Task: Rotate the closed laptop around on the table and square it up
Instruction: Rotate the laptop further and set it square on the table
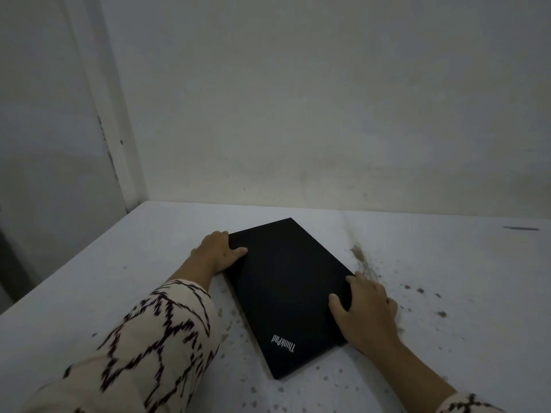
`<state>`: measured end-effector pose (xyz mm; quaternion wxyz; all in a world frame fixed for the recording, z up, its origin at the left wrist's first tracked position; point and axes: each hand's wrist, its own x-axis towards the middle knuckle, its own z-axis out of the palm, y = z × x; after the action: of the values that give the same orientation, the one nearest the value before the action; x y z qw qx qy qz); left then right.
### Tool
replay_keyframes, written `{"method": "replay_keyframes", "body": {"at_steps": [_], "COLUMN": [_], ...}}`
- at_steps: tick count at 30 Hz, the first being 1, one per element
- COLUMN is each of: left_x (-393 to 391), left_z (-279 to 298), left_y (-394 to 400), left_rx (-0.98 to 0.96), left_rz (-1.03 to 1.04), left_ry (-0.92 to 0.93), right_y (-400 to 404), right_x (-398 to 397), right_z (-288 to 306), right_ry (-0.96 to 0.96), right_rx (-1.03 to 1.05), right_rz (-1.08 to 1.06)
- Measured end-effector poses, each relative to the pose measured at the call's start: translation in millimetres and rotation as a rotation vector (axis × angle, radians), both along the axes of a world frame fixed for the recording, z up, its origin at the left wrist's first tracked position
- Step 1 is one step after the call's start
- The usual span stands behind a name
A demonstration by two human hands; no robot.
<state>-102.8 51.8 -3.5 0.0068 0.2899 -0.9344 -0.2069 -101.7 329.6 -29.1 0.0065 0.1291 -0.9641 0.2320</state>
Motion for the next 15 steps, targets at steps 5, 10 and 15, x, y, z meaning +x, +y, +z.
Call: {"method": "replay_keyframes", "body": {"at_steps": [5,10,15], "left_x": [-7,-1,16], "left_z": [1,0,-1], "left_y": [-2,-1,-1], "left_rx": [-0.077,-0.117,-0.126], "left_rz": [0.041,0.096,0.133], "left_ry": [-0.055,-0.081,-0.084], "right_y": [-1,1,4], "right_x": [-5,-11,-17], "right_z": [0,3,5], "right_ry": [0.021,0.021,0.032], "right_rx": [-0.030,-0.039,-0.069], "right_rz": [-0.011,0.013,0.056]}}
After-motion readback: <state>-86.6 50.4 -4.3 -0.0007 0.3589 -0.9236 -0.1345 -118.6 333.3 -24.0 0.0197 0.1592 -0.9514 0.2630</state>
